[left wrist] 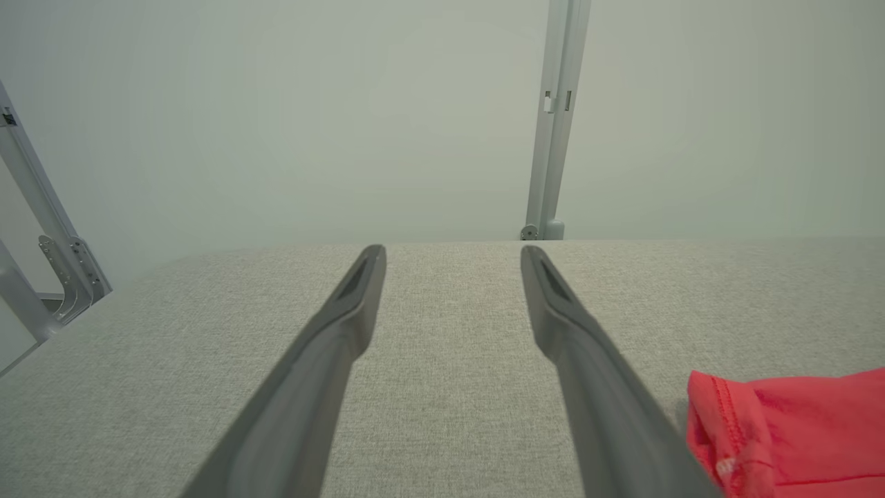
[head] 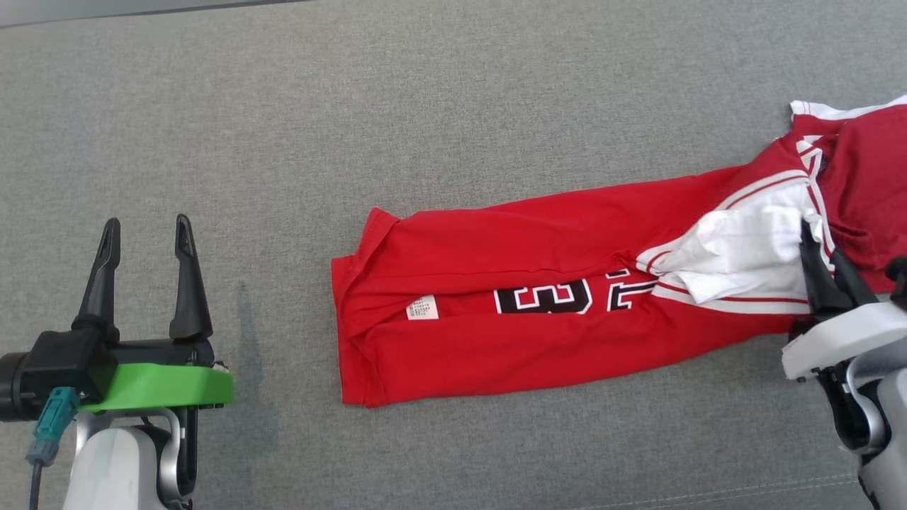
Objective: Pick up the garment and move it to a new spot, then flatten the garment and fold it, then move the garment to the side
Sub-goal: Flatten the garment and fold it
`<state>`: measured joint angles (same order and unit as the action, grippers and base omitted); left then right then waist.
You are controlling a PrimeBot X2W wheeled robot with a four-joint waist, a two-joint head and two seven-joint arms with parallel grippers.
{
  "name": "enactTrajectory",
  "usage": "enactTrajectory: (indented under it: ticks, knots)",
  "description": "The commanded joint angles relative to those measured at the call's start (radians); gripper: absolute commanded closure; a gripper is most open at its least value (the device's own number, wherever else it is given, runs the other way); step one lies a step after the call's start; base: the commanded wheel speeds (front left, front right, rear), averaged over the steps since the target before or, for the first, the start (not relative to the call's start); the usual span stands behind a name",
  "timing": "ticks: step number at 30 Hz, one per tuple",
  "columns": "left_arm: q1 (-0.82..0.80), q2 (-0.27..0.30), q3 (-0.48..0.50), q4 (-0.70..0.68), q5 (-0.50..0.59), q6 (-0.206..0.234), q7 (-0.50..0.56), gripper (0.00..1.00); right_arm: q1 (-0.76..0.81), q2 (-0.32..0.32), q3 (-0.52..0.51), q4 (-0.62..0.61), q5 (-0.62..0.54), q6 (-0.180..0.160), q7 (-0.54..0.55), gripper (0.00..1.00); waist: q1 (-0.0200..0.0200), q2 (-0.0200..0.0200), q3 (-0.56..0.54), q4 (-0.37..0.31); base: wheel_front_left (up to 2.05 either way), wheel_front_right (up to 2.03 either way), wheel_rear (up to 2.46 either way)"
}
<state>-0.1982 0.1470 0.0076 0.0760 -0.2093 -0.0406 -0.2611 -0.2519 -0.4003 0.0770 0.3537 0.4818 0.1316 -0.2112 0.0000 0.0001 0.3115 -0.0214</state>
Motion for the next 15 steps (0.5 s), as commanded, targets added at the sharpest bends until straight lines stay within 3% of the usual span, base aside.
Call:
enactTrajectory:
  ticks: [1,9,15]
  knots:
    - [0.009,0.0,0.004,0.001,0.003,-0.003,-0.003,0.0,-0.015,0.004,0.012,-0.037,-0.015,-0.002,0.01,1.0,0.0,-0.0001,-0.007,-0.005,0.0,0.0,0.0]
    - [0.014,-0.004,0.0,0.003,0.008,-0.009,-0.003,0.0,-0.03,0.077,0.161,-0.364,-0.094,-0.001,0.143,1.0,0.0,-0.0001,-0.025,-0.015,0.0,0.0,0.0]
    - [0.003,-0.009,-0.01,0.002,0.005,-0.013,-0.003,0.0,-0.079,0.18,0.345,-0.438,-0.092,-0.001,0.206,1.0,0.0,-0.0001,-0.023,0.0,0.0,0.0,0.0]
